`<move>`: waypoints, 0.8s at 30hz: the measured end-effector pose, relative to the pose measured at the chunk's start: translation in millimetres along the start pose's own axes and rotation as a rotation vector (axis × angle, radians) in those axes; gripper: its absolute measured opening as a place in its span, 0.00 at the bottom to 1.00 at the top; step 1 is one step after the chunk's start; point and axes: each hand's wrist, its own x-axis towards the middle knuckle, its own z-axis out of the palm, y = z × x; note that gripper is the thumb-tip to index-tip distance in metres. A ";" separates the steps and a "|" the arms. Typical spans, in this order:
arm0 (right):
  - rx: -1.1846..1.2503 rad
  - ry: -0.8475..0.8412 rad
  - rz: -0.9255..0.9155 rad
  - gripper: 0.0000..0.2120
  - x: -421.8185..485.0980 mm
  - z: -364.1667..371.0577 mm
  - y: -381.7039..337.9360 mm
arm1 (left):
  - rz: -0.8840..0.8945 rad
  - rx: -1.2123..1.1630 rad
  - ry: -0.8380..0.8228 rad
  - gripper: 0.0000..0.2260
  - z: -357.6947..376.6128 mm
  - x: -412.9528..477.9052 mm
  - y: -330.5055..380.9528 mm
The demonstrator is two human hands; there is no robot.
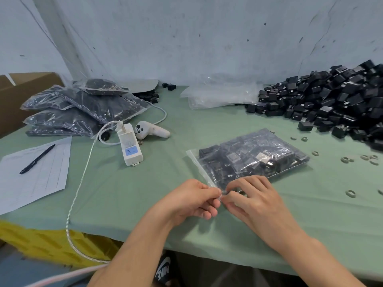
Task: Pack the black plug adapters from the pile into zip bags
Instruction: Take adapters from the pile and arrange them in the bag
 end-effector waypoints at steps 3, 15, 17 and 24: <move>-0.003 0.007 -0.002 0.05 0.6 0.2 -0.7 | 0.000 -0.025 -0.005 0.09 0.0 -0.4 -0.2; -0.040 0.011 -0.011 0.09 0.2 -3.8 -1.3 | -0.008 -0.032 -0.024 0.10 -0.3 1.9 -1.9; -0.044 0.013 -0.011 0.09 0.1 -3.0 -1.0 | -0.007 -0.020 -0.026 0.12 -0.9 1.5 -1.9; -0.042 0.039 -0.004 0.07 1.0 0.4 -1.5 | -0.020 0.014 0.005 0.13 1.2 2.3 -0.4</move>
